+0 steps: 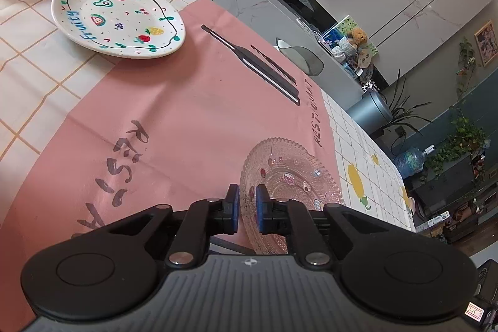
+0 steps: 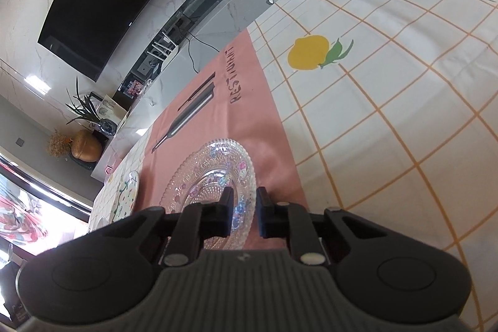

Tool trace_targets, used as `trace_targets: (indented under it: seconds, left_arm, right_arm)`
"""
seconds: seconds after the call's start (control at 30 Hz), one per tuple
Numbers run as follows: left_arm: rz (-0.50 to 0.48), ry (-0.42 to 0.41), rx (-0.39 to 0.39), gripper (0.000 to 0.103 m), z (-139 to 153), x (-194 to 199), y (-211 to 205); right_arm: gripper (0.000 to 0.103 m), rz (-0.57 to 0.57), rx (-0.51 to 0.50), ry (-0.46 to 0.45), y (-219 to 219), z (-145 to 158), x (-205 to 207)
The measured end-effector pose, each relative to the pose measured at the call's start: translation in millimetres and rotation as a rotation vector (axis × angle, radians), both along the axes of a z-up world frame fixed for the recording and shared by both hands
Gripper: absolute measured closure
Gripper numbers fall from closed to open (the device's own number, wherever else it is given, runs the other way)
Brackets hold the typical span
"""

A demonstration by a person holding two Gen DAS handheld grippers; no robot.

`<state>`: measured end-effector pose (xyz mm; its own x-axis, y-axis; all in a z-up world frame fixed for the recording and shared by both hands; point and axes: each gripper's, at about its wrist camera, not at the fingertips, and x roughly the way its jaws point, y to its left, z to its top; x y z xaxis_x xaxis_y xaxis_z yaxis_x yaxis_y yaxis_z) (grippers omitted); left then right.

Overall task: Organize plates and bowls
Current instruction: 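Lower both grippers onto the rim of the clear glass plate, then close both grippers on the glass plate rim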

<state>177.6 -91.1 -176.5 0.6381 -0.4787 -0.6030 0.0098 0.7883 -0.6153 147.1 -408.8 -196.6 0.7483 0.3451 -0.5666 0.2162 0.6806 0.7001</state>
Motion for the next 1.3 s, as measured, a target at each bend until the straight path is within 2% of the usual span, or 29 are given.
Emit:
trace_targets:
  seconds: [0.13,0.47,0.77,1.03,1.3]
  left_arm:
    - [0.003,0.005,0.004,0.094,1.7,0.0,-0.3]
    - [0.0,-0.005,-0.004,0.094,15.8,-17.7,6.9]
    - [-0.005,-0.026,0.021,0.094,31.1,-50.9,15.8]
    - [-0.013,-0.009,0.029,0.094,29.0,-79.0,29.4]
    - [-0.01,0.012,0.033,0.094,17.2,-93.3,40.2]
  right_arm:
    - [0.098,-0.009,-0.006,0.013,-0.6,0.3,-0.3]
    - [0.097,0.001,0.018,0.029,-0.3,8.6,-14.3]
    - [0.097,0.011,0.041,0.031,9.3,16.2,-49.2]
    - [0.097,0.02,0.071,0.038,17.9,18.0,-86.8]
    - [0.097,0.034,0.077,0.058,31.9,11.7,-102.7]
